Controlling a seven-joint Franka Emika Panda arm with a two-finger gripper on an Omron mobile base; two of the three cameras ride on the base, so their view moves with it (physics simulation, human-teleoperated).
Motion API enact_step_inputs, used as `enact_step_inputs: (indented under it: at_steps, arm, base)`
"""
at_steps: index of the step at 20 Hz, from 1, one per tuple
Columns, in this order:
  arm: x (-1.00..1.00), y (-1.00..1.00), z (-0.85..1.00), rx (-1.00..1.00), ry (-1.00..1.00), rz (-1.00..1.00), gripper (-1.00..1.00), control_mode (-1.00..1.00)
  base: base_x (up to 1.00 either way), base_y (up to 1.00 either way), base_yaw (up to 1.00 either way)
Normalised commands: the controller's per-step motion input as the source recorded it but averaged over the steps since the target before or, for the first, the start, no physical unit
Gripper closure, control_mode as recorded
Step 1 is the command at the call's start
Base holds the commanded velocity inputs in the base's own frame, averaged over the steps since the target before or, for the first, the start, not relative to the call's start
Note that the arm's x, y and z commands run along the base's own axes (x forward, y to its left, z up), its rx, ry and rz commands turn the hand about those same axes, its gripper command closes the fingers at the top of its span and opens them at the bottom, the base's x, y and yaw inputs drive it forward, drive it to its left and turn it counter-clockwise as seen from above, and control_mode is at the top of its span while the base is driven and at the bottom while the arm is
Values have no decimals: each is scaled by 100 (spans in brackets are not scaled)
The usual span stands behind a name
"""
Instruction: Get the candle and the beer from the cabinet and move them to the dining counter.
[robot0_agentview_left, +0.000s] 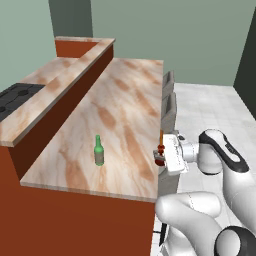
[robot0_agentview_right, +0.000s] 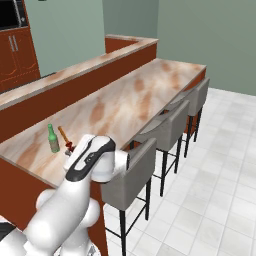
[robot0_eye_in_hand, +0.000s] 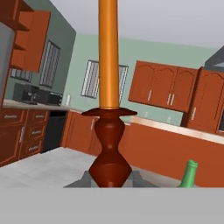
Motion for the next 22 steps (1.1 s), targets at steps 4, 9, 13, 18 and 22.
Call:
enact_step_inputs:
  at_steps: [4, 9, 13, 18, 22]
  arm:
    - [1, 1, -2, 0, 3, 0, 100, -100]
    - [11, 15, -10, 0, 5, 0, 100, -100]
    - [13, 27, -17, 0, 9, 0, 100, -100]
    - [15, 28, -28, 0, 6, 0, 100, -100]
    - [20, 24, -36, 2, 3, 0, 100, -100]
  base:
    - [0, 0, 0]
    - [0, 0, 0]
    - [0, 0, 0]
    - [0, 0, 0]
    - [0, 0, 0]
